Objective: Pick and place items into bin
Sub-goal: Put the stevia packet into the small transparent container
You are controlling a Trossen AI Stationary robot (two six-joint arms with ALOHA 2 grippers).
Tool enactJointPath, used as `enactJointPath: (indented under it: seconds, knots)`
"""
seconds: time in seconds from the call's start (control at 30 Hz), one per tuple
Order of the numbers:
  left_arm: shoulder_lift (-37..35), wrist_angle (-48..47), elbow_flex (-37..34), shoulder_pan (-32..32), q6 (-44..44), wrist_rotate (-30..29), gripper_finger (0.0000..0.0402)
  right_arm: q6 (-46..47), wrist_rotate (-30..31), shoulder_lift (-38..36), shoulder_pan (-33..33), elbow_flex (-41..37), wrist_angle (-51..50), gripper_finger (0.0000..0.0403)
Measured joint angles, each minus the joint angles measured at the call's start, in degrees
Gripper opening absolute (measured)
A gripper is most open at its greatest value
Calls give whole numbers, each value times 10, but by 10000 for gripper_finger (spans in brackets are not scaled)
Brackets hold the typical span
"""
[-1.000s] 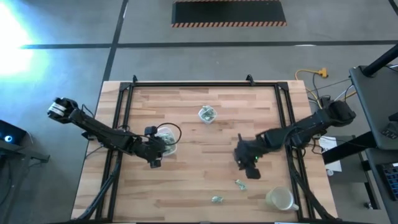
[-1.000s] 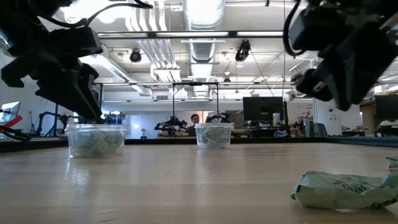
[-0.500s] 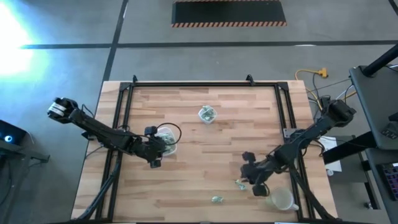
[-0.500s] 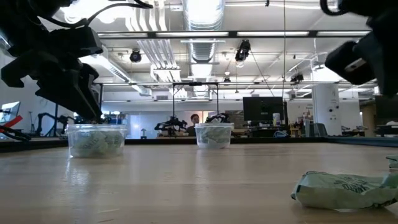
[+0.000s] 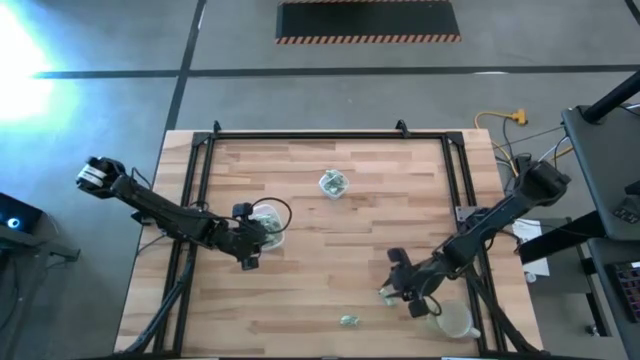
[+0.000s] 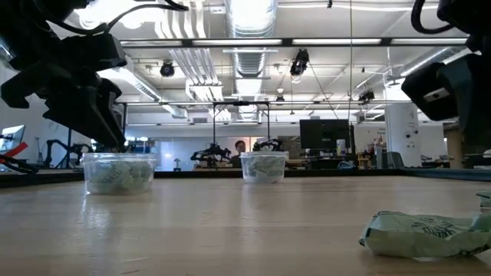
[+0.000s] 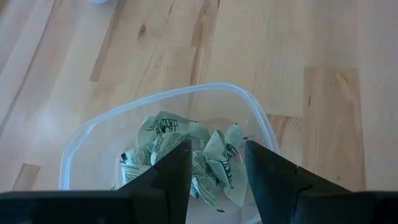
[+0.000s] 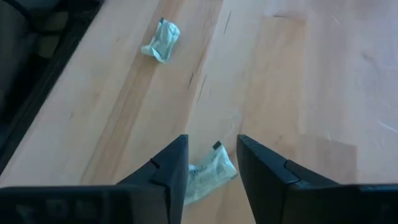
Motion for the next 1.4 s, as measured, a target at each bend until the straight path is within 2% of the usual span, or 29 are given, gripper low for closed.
enactJointPath:
  seconds: [0.1, 0.4, 0.6, 0.8, 1.03, 1.4]
  knots:
    - [0, 0, 0, 0, 0, 0, 132, 0, -1, 10, 0, -20, 54, 142]
    - [0, 1, 0, 0, 0, 0, 132, 1, -1, 60, -4, -48, 119, 182]
    - [0, 1, 0, 0, 0, 0, 132, 2, -3, 114, -7, -48, 172, 187]
    - [0, 3, -1, 0, 0, 0, 132, 2, -3, 132, -7, -46, 177, 187]
    - [0, 3, -2, 0, 0, 0, 132, 2, -4, 128, -7, -46, 171, 170]
    - [0, 15, -8, 0, 0, 0, 132, -11, 1, 131, -7, -47, 168, 104]
